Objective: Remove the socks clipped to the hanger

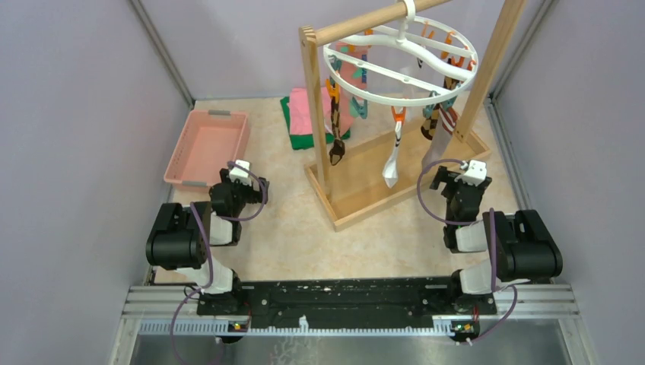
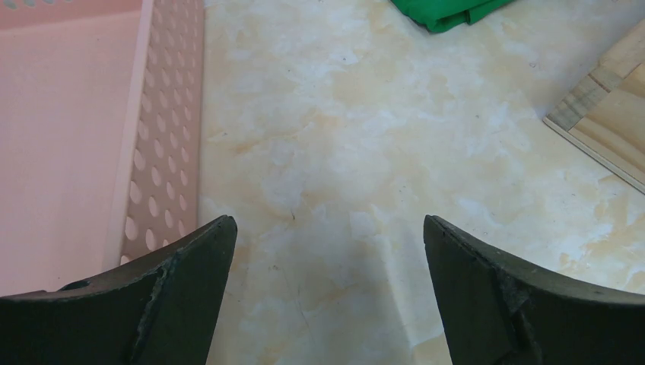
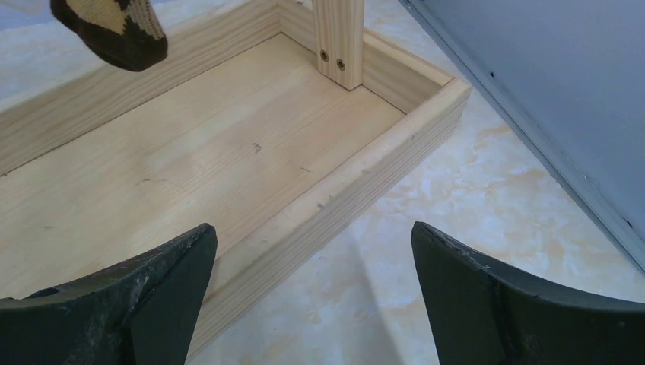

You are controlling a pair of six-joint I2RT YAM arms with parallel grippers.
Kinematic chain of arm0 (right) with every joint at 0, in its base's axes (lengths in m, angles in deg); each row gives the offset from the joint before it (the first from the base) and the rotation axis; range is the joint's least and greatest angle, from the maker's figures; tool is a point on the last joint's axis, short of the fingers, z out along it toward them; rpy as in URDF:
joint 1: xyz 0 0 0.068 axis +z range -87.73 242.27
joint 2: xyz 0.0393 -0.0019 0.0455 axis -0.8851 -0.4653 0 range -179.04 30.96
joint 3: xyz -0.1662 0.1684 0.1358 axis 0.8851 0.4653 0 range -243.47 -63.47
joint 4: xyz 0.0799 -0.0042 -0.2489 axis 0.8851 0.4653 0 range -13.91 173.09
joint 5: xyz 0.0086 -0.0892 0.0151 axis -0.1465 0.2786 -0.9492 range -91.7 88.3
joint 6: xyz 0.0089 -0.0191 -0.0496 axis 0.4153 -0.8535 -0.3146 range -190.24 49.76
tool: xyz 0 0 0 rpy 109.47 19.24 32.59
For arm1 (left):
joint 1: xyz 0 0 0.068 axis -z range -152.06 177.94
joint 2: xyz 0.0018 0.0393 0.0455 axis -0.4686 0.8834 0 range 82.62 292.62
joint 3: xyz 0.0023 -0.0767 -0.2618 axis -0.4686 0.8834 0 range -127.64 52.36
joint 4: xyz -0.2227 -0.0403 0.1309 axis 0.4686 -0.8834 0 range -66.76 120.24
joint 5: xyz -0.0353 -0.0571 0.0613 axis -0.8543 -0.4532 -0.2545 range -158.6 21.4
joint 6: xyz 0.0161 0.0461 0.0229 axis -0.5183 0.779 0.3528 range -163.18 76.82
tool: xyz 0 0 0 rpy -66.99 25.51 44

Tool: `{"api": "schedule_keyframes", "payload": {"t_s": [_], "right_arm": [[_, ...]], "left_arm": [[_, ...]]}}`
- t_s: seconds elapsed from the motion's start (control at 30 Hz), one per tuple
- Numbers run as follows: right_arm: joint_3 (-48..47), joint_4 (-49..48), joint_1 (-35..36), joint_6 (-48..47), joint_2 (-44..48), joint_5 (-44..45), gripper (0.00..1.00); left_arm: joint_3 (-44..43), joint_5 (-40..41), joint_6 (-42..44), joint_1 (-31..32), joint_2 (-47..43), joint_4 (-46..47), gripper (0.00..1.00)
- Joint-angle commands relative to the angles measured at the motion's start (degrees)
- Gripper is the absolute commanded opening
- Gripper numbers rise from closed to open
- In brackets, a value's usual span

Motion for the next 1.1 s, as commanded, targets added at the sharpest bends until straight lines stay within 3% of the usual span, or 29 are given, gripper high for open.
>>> {"api": "schedule_keyframes", "payload": {"t_s": [0.0, 0.4, 0.53, 0.63, 0.7, 0.8, 0.87, 0.93, 1.0, 1.07], "right_arm": [[0.3, -1.5, -0.1, 0.8, 1.1, -0.7, 0.99], [0.2, -1.4, -0.1, 0.8, 1.1, -0.7, 0.99], [0.9, -2.3, -0.1, 0.8, 1.5, -0.4, 0.99], [2.7, -2.7, 0.3, 1.2, 5.3, 1.8, 0.99], [1.9, 4.9, 2.6, 0.7, 10.6, 6.8, 0.99], [-7.1, 34.0, 4.4, 10.9, 19.6, 12.9, 0.99], [-12.1, 46.5, 4.4, 16.0, 22.1, 11.7, 0.99], [-13.8, 52.4, 4.5, 23.3, 24.4, 10.7, 0.99], [-14.5, 60.6, 4.4, 38.4, 26.9, 11.2, 0.99], [-14.6, 65.3, 2.2, 43.4, 29.5, 1.5, 0.99]], "left_arm": [[-0.8, -1.1, -0.1, 0.2, -1.1, 3.3, 0.99], [-1.1, -0.2, -1.5, 0.0, -4.0, 2.7, 0.99], [-17.8, -0.6, 1.1, -0.2, -10.9, -32.9, 0.99], [-27.4, -0.3, 3.2, -0.2, -12.8, -47.7, 0.99], [-31.9, -1.2, 3.7, -0.2, -13.9, -53.4, 0.99], [-38.5, -3.0, 3.6, -0.2, -13.4, -60.3, 0.99], [-42.2, -3.6, 5.0, -0.2, -12.6, -63.1, 0.99], [-43.5, -1.5, 5.0, -0.2, -11.5, -62.1, 0.99], [-46.0, 1.4, 5.2, -0.2, -9.1, -62.6, 0.99], [-49.5, 5.5, 4.2, -0.2, -5.9, -64.7, 0.99]]}}
